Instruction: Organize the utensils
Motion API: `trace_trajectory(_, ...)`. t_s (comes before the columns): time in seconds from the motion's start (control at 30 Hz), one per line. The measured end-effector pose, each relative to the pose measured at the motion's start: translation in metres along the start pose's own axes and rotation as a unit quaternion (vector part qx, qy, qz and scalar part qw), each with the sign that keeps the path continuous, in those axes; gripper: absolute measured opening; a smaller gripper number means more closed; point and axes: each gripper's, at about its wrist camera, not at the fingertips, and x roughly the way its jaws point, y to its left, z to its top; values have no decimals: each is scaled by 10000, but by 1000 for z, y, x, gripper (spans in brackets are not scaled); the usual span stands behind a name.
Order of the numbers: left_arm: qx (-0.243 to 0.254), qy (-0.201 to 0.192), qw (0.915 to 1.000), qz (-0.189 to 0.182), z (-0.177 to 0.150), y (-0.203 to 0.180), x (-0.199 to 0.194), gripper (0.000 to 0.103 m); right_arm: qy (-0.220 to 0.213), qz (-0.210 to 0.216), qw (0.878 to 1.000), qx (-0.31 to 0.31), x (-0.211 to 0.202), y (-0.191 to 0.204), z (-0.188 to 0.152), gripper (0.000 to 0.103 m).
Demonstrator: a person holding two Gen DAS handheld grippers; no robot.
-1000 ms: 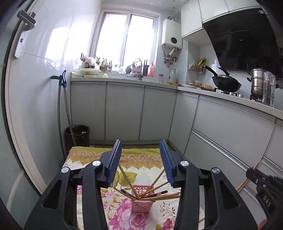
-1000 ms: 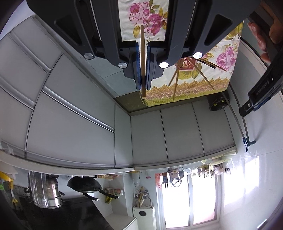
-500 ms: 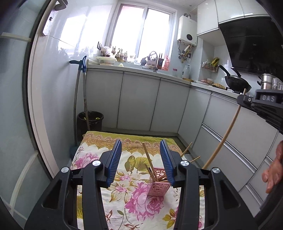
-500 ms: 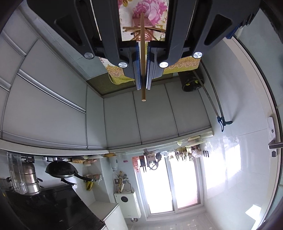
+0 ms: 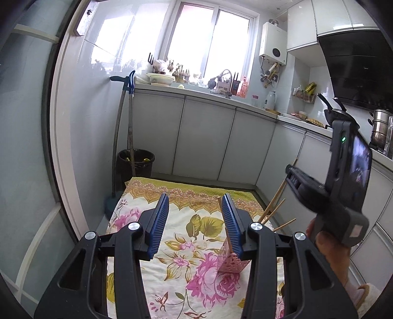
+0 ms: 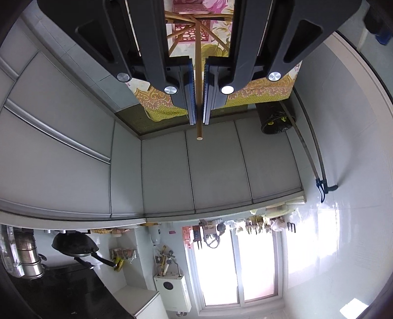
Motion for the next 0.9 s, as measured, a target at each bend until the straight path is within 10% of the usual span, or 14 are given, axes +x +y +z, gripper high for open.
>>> trace_trajectory(0.17,-1,-74,10000,-38,2,-6,-9,48,159,-80,9998,-7,-6,-5,-6,7)
trace_trajectory(0.27,-33,-226,9997,-60,5,-13,-21,61,48,-111,9999,-32,-32,-6,3,60)
trace_trajectory(0.57,-312,-495,9982,131,8,-24,-72,96,-325,-761,9956,429,-147,-43,15,94)
trace_trajectory(0.9,8,-457,9983,352,5,-49,-126,96,-117,-1048,9907,862,-251,-86,-16,96)
